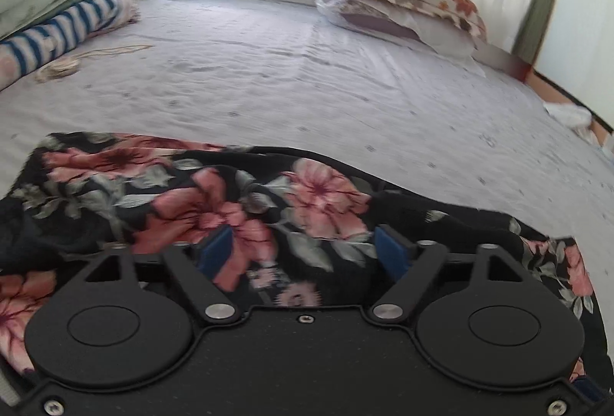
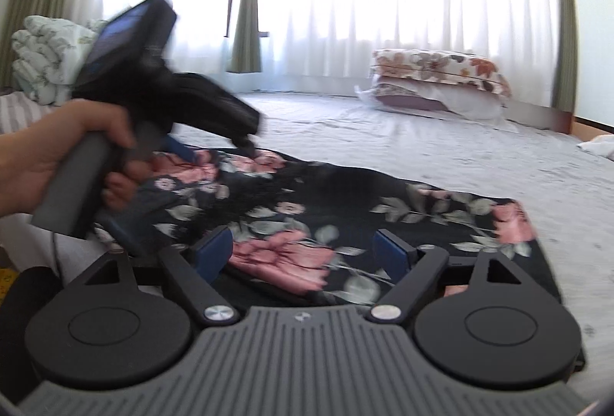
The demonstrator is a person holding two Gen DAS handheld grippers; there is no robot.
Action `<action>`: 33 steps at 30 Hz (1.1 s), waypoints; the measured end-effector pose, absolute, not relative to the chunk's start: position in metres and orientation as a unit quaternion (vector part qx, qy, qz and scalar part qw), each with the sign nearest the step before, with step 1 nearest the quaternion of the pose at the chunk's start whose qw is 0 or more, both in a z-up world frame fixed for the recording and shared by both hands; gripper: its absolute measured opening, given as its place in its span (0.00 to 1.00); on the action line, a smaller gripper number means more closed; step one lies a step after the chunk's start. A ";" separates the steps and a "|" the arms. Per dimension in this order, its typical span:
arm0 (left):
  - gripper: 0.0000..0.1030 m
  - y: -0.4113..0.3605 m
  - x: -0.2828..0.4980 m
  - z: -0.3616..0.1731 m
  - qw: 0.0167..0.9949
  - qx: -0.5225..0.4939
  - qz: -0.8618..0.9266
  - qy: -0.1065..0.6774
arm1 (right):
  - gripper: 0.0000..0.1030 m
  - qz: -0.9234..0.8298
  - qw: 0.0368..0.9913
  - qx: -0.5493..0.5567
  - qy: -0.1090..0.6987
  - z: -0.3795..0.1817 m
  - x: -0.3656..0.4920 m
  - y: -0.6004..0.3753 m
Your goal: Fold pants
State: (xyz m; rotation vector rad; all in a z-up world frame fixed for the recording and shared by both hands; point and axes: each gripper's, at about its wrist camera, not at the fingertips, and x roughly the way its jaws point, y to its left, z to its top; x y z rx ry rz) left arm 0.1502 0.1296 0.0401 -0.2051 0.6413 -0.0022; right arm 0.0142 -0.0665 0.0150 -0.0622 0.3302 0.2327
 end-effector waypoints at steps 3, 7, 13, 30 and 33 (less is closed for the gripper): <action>0.95 0.161 0.134 0.042 0.947 -0.128 0.042 0.291 | 0.88 0.077 0.982 -0.033 0.170 0.013 0.012 -0.086; 1.00 0.207 0.111 0.040 0.947 -0.139 0.135 0.255 | 0.88 0.027 0.982 -0.028 0.183 0.008 0.013 -0.112; 1.00 0.270 0.084 0.022 0.924 -0.169 0.272 0.209 | 0.88 -0.025 0.981 -0.038 0.189 0.003 0.018 -0.132; 0.05 0.294 0.093 -0.001 0.902 -0.256 0.250 0.242 | 0.89 -0.028 0.979 -0.049 0.194 0.000 0.018 -0.133; 0.04 0.278 0.088 0.015 0.913 -0.239 0.245 0.221 | 0.89 -0.026 0.980 -0.046 0.191 0.003 0.015 -0.135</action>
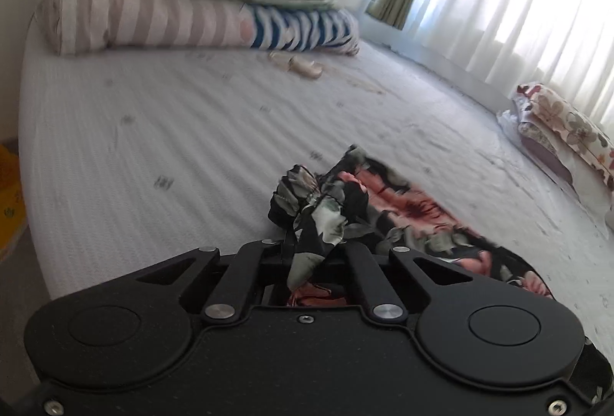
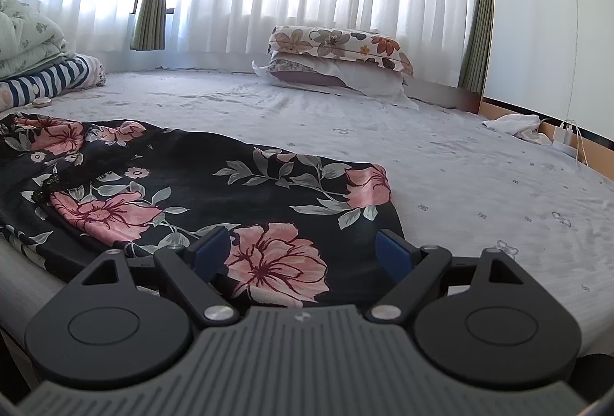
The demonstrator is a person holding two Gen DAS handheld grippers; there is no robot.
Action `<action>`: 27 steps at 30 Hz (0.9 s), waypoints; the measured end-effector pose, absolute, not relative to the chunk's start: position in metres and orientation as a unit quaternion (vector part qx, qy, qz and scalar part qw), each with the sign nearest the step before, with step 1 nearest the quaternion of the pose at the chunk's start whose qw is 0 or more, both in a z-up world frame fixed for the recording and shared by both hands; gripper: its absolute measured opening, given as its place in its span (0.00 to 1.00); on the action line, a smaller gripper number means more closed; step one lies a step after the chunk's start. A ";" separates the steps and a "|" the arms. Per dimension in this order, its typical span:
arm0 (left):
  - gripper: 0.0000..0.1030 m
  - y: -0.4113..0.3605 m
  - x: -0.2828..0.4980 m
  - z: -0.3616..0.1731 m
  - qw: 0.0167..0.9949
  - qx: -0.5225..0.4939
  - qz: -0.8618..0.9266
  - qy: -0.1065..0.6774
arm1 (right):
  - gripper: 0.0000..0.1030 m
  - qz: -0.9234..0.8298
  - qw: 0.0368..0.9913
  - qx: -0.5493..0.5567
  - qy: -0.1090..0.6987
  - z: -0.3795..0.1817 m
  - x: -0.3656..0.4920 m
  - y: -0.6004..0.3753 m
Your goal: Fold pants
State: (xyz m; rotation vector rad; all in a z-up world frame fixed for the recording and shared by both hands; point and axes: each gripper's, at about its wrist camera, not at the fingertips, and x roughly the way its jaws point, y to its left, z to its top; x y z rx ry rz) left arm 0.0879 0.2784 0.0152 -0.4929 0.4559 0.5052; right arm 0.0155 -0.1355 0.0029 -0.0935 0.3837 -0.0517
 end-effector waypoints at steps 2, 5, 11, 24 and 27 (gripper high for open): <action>0.04 0.261 0.085 0.031 0.928 -0.219 0.222 0.204 | 0.88 -0.025 0.981 -0.045 0.189 0.004 0.013 -0.138; 0.04 0.228 0.084 0.058 0.948 -0.208 0.155 0.186 | 0.89 -0.024 0.981 -0.042 0.189 0.006 0.011 -0.140; 0.04 0.112 0.084 0.092 0.971 -0.144 -0.031 0.188 | 0.88 -0.013 0.981 -0.008 0.195 0.015 0.002 -0.156; 0.17 -0.087 0.051 0.013 0.919 -0.019 -0.215 0.329 | 0.88 -0.061 0.973 0.096 0.199 0.028 -0.015 -0.228; 0.39 -0.084 0.032 0.006 0.914 -0.024 -0.227 0.336 | 0.89 -0.061 0.972 0.105 0.200 0.028 -0.011 -0.231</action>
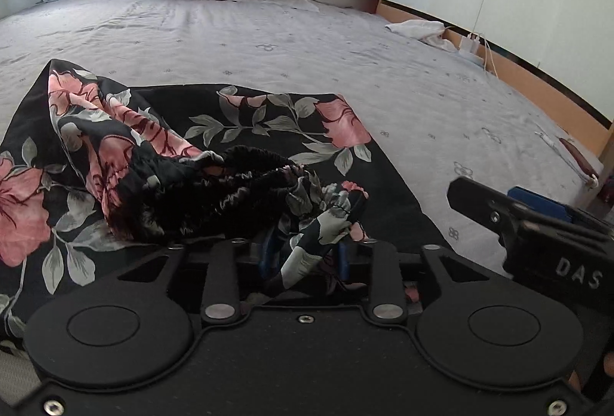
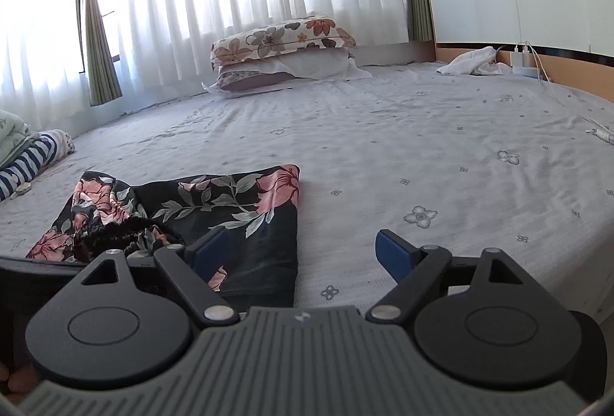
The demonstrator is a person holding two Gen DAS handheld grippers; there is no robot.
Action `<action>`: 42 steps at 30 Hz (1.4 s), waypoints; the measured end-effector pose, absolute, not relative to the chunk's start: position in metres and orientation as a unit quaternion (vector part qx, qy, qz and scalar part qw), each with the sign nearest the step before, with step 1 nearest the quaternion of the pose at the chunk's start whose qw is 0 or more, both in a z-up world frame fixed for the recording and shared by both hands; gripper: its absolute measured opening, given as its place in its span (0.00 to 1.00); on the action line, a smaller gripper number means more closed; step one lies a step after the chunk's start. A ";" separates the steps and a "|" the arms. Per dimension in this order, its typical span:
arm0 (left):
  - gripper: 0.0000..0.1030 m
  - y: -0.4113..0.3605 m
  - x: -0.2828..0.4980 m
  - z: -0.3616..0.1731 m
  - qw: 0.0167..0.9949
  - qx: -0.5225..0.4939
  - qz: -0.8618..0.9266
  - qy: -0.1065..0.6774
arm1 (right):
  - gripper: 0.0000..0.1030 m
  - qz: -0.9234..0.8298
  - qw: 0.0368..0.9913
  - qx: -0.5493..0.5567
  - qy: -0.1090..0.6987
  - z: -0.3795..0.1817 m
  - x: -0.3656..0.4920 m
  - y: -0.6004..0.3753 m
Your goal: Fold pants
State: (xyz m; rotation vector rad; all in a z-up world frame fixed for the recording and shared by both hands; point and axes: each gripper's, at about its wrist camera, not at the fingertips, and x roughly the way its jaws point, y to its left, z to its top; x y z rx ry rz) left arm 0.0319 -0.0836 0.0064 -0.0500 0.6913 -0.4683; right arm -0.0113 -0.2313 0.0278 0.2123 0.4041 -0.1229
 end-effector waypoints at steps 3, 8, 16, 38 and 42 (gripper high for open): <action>0.58 -0.059 0.014 0.015 0.914 -0.039 -0.238 0.327 | 0.89 -0.038 0.972 0.114 0.201 0.029 -0.007 -0.229; 0.64 -0.012 -0.009 0.035 0.931 -0.040 -0.209 0.297 | 0.94 0.039 0.971 0.123 0.202 0.030 0.011 -0.206; 0.38 0.057 0.008 0.038 0.957 -0.060 -0.018 0.285 | 0.80 0.079 0.960 0.091 0.253 0.009 0.058 -0.148; 0.32 0.040 0.012 0.025 0.954 0.015 -0.017 0.300 | 0.43 -0.038 0.970 0.045 0.235 -0.014 0.003 -0.163; 0.32 0.024 0.028 0.045 0.955 0.036 -0.062 0.287 | 0.43 -0.036 0.972 0.034 0.228 -0.018 0.000 -0.161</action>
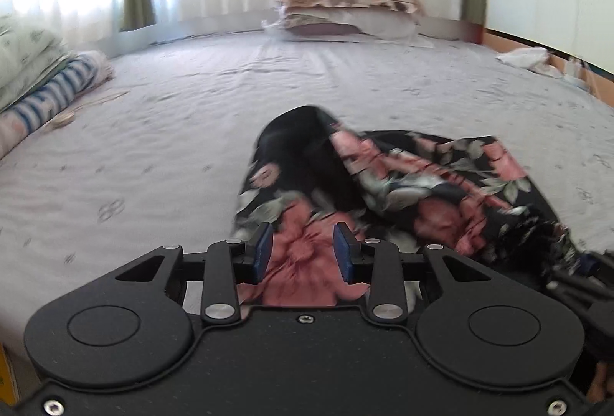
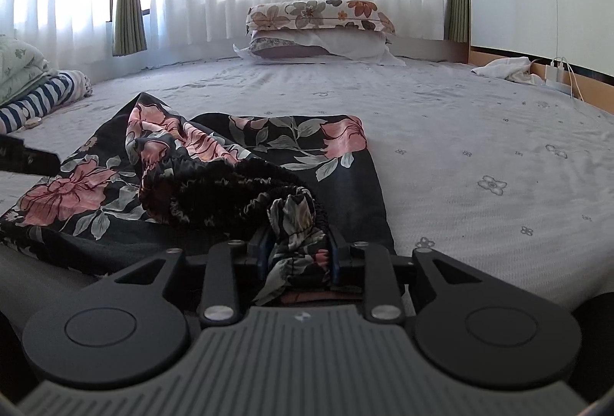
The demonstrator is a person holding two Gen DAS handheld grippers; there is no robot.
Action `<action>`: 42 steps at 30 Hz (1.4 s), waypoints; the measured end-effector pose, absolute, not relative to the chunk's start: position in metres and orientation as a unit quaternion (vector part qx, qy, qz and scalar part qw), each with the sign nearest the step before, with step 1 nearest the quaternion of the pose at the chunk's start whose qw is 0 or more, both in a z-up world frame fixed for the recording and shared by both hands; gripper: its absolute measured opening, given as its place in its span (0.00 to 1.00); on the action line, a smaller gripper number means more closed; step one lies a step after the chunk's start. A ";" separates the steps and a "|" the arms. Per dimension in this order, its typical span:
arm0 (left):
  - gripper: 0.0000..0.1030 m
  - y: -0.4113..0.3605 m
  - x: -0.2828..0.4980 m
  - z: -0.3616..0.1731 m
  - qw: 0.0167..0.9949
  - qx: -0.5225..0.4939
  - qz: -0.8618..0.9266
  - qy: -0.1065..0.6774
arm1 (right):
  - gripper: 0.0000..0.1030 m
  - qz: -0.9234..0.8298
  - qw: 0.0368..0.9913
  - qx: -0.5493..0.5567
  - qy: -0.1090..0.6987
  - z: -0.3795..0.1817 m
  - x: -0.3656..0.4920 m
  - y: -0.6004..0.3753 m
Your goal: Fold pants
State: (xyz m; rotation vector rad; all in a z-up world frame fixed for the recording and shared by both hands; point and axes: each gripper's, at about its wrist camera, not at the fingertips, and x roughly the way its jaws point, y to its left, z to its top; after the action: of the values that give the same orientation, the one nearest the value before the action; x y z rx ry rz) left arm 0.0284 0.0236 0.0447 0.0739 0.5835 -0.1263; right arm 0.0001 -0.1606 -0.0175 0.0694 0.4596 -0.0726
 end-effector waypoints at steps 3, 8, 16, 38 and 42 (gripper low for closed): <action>0.32 -0.001 0.053 0.043 0.935 0.054 -0.126 0.327 | 0.43 -0.033 0.973 0.043 0.226 -0.018 0.000 -0.164; 0.31 -0.046 0.089 0.024 0.913 0.078 -0.175 0.361 | 0.45 -0.030 0.973 0.047 0.222 -0.019 -0.001 -0.166; 0.25 -0.091 0.148 0.036 0.906 0.030 -0.230 0.355 | 0.47 -0.024 0.974 0.062 0.216 -0.022 -0.003 -0.170; 0.32 0.027 0.113 0.057 0.953 -0.051 -0.062 0.292 | 1.00 -0.002 0.980 0.029 0.196 0.026 0.014 -0.182; 0.23 0.060 0.090 0.028 0.946 -0.070 -0.028 0.317 | 1.00 0.046 0.976 -0.015 0.212 0.031 0.043 -0.160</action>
State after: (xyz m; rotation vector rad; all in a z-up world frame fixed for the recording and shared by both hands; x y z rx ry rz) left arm 0.0896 0.0602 0.0275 -0.1417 0.6449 -0.0572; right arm 0.0432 -0.1595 0.0311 -0.0301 0.4271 0.0926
